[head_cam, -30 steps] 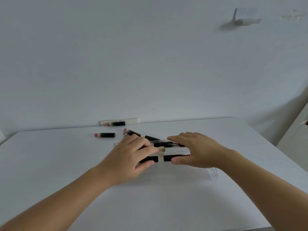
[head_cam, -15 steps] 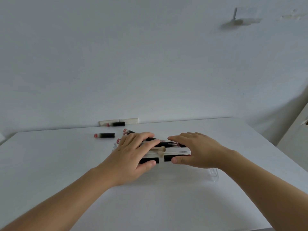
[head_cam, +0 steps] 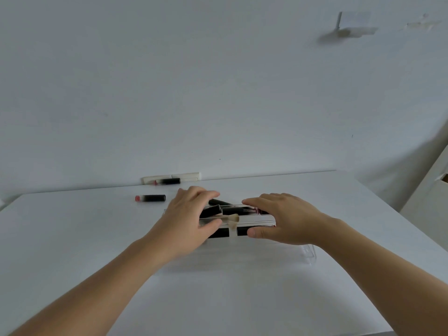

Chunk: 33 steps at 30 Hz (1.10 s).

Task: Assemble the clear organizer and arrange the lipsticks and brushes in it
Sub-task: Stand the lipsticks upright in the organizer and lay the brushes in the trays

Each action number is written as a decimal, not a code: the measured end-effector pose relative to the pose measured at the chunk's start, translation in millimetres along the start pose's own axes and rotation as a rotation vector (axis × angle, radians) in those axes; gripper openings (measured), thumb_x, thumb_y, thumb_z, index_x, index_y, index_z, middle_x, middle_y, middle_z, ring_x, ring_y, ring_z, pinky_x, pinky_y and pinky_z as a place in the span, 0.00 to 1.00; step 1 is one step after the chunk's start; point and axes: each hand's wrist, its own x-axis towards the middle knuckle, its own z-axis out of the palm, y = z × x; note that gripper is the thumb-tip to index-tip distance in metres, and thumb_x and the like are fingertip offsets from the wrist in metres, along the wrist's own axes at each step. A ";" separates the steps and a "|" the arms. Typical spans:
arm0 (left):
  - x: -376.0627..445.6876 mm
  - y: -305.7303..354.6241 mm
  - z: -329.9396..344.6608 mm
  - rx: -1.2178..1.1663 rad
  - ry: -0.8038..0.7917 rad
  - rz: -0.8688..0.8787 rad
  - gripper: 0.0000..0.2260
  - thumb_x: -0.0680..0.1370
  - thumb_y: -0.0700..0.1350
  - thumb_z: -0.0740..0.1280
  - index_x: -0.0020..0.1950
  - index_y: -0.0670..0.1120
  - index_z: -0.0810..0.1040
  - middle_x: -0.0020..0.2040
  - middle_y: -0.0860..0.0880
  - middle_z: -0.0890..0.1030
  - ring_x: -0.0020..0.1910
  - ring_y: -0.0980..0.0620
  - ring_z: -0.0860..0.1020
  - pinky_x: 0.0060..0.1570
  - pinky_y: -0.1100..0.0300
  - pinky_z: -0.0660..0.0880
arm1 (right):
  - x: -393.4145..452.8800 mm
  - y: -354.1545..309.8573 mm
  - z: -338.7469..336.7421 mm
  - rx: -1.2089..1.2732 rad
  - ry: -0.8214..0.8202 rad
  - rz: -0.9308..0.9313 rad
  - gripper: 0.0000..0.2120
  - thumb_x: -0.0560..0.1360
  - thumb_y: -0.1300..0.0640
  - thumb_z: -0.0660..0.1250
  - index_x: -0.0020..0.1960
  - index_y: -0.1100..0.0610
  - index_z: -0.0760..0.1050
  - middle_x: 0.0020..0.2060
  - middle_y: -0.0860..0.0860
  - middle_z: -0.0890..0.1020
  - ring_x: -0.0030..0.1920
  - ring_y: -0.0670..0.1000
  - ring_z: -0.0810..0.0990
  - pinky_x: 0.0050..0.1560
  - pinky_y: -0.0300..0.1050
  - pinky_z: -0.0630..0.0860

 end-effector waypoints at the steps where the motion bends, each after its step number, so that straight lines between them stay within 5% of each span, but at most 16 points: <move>1: -0.7 -0.4 1.2 0.066 -0.017 0.017 0.24 0.78 0.60 0.66 0.73 0.57 0.68 0.63 0.60 0.68 0.63 0.54 0.66 0.68 0.50 0.68 | 0.1 -0.1 0.1 0.002 0.001 0.001 0.39 0.70 0.20 0.51 0.75 0.37 0.61 0.57 0.38 0.77 0.56 0.45 0.75 0.51 0.41 0.66; 9: -1.4 5.5 3.0 0.177 -0.001 -0.026 0.23 0.78 0.62 0.63 0.71 0.57 0.68 0.63 0.59 0.75 0.64 0.53 0.72 0.66 0.55 0.59 | -0.3 -1.2 -1.0 0.010 -0.017 0.010 0.41 0.68 0.18 0.47 0.75 0.37 0.61 0.58 0.39 0.77 0.57 0.46 0.75 0.53 0.41 0.67; 18: 2.7 -4.0 -18.0 0.136 -0.094 -0.181 0.34 0.68 0.71 0.68 0.72 0.64 0.65 0.64 0.60 0.77 0.58 0.53 0.76 0.51 0.58 0.71 | 4.0 1.9 -13.8 0.241 -0.037 0.085 0.40 0.64 0.17 0.54 0.72 0.33 0.64 0.59 0.32 0.76 0.60 0.36 0.74 0.61 0.42 0.71; 23: 3.6 -21.5 -38.9 -0.137 -0.007 -0.259 0.31 0.67 0.77 0.63 0.67 0.67 0.71 0.55 0.66 0.79 0.56 0.67 0.77 0.53 0.59 0.73 | 15.4 3.7 -31.6 0.313 0.036 0.125 0.37 0.64 0.16 0.54 0.65 0.34 0.73 0.53 0.34 0.80 0.56 0.34 0.77 0.59 0.44 0.76; 27: 4.3 -60.0 -51.6 -0.253 0.172 -0.312 0.12 0.76 0.68 0.61 0.53 0.66 0.78 0.52 0.64 0.81 0.51 0.69 0.78 0.47 0.66 0.72 | 31.6 1.7 -38.6 0.311 0.057 0.148 0.30 0.68 0.22 0.56 0.60 0.38 0.78 0.49 0.35 0.81 0.52 0.35 0.79 0.58 0.45 0.78; 29: 2.8 -89.2 -50.4 -0.206 0.205 -0.362 0.06 0.80 0.60 0.63 0.54 0.64 0.78 0.54 0.62 0.82 0.53 0.64 0.79 0.47 0.66 0.71 | 42.6 -1.2 -39.5 0.288 0.044 0.142 0.26 0.69 0.26 0.59 0.58 0.38 0.78 0.47 0.36 0.82 0.51 0.36 0.80 0.57 0.45 0.78; 33: -0.6 -143.8 -36.0 -0.011 0.096 -0.397 0.18 0.81 0.52 0.66 0.71 0.52 0.76 0.68 0.51 0.78 0.60 0.52 0.77 0.60 0.55 0.72 | 72.6 -8.2 -35.3 0.249 -0.057 0.112 0.19 0.75 0.35 0.66 0.61 0.42 0.78 0.47 0.38 0.82 0.50 0.39 0.80 0.60 0.48 0.77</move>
